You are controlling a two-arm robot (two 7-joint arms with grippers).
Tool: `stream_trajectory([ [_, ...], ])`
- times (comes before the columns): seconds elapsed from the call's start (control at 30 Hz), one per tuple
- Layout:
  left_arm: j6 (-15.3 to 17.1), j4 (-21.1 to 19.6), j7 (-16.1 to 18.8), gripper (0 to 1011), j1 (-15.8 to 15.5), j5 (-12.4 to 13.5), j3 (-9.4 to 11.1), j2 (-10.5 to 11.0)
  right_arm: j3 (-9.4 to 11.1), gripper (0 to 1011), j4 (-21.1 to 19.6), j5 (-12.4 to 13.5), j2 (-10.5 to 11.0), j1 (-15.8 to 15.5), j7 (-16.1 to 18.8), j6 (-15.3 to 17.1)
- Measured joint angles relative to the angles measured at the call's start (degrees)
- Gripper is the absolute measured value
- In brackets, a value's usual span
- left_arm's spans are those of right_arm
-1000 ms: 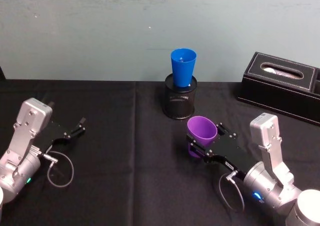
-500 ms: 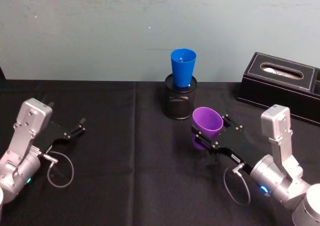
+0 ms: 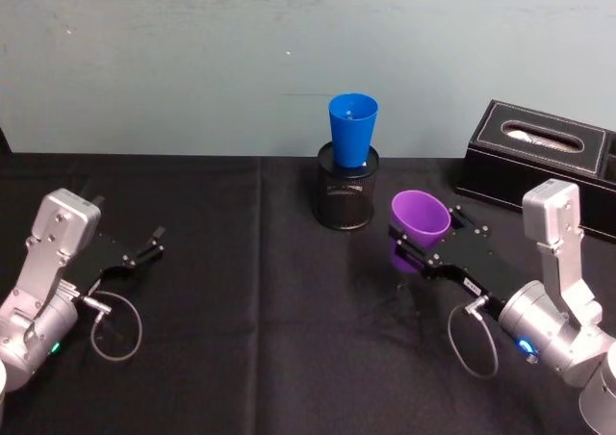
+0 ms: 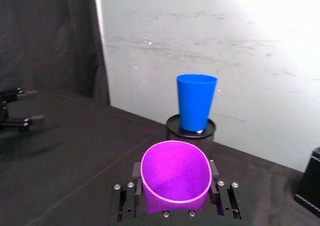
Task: Pick up one cup with a gripper and tap it against the other cup.
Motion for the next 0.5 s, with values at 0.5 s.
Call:
stream_trajectory([
  [0.5,0.0,0.0,0.0,1011,0.0,0.0,0.0,0.0,1.06,734,-1.84,-3.09,-2.25,-0.24,-5.64,1.57],
])
